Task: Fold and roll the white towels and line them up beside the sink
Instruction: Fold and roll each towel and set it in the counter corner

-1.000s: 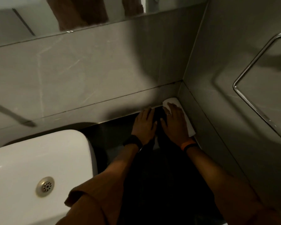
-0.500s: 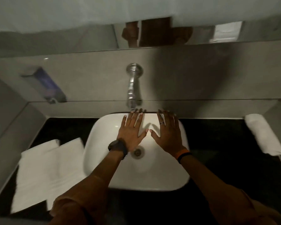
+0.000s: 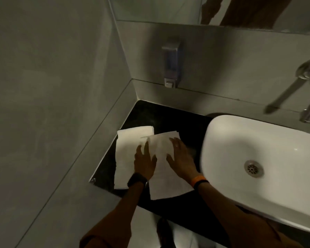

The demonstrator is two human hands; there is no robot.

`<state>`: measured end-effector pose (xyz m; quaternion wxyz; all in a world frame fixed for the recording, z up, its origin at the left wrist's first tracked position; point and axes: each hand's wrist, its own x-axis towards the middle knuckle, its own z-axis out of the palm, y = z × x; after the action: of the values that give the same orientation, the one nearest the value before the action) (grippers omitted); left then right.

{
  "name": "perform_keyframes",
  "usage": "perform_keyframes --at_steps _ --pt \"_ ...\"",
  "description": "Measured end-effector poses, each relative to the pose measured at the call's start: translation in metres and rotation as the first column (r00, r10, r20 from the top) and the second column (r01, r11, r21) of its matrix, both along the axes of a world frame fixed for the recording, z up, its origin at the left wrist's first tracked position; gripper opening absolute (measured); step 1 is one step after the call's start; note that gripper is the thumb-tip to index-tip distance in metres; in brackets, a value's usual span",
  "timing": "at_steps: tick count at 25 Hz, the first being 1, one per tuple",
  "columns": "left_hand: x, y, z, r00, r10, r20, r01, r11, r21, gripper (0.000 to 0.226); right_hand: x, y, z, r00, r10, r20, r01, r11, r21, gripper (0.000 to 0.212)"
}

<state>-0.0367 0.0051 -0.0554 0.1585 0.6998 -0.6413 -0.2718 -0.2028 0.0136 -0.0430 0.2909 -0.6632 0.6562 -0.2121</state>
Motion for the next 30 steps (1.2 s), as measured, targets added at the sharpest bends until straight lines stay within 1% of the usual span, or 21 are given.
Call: perform_keyframes --at_steps 2,4,5,6,8,9,12,15,19,20,22,24,27,30 --pt "0.013 0.010 -0.019 0.984 0.137 -0.115 -0.122 0.984 0.132 0.067 0.011 0.000 -0.026 0.991 -0.131 -0.014 0.132 0.979 0.156 0.073" --pt "0.007 0.018 -0.029 0.973 0.161 -0.165 -0.137 0.980 0.148 0.061 0.008 0.004 -0.047 0.964 -0.245 -0.101 0.264 0.921 0.286 0.077" --pt "0.002 0.021 -0.032 0.966 0.157 -0.204 -0.129 0.981 0.144 0.059 0.008 0.007 -0.054 0.957 -0.249 -0.148 0.285 0.907 0.312 0.078" --pt "-0.002 0.023 -0.034 0.956 0.156 -0.249 -0.121 0.981 0.149 0.058 0.010 0.010 -0.059 0.957 -0.248 -0.151 0.284 0.905 0.316 0.078" --pt "-0.007 0.023 -0.036 0.940 0.156 -0.304 -0.109 0.980 0.167 0.058 0.015 0.012 -0.062 0.968 -0.246 -0.044 0.247 0.915 0.318 0.074" --pt "-0.007 0.023 -0.036 0.941 0.141 -0.309 -0.094 0.982 0.164 0.059 0.016 0.011 -0.060 0.976 -0.219 0.003 0.206 0.924 0.322 0.070" --pt "0.000 0.018 -0.028 0.948 0.055 -0.315 -0.021 0.994 0.109 0.060 0.014 0.008 -0.051 0.984 -0.157 0.085 0.126 0.950 0.286 0.059" --pt "0.005 0.007 -0.001 0.949 0.006 -0.314 0.001 1.000 0.023 0.063 0.013 0.009 -0.022 0.967 -0.200 0.158 0.163 0.962 0.219 0.058" --pt "-0.013 -0.003 0.050 0.933 -0.080 -0.351 0.037 0.991 -0.129 0.064 -0.012 0.018 0.041 0.914 -0.263 0.309 0.256 0.965 0.061 0.059" --pt "-0.026 -0.001 0.063 0.925 -0.117 -0.361 0.059 0.984 -0.166 0.064 -0.028 0.025 0.057 0.902 -0.280 0.329 0.286 0.958 0.031 0.059" --pt "-0.058 0.008 0.083 0.912 -0.188 -0.364 0.123 0.973 -0.193 0.063 -0.063 0.043 0.080 0.884 -0.309 0.350 0.334 0.942 -0.013 0.059" --pt "-0.108 0.023 0.098 0.880 -0.271 -0.390 0.199 0.956 -0.214 0.062 -0.113 0.067 0.100 0.878 -0.345 0.330 0.379 0.924 -0.042 0.061" --pt "-0.207 0.054 0.111 0.824 -0.399 -0.402 0.322 0.914 -0.246 0.062 -0.209 0.117 0.114 0.853 -0.430 0.296 0.466 0.883 -0.059 0.059" --pt "-0.306 0.095 0.113 0.781 -0.465 -0.417 0.417 0.885 -0.207 0.064 -0.301 0.173 0.120 0.801 -0.519 0.299 0.557 0.829 -0.052 0.057"
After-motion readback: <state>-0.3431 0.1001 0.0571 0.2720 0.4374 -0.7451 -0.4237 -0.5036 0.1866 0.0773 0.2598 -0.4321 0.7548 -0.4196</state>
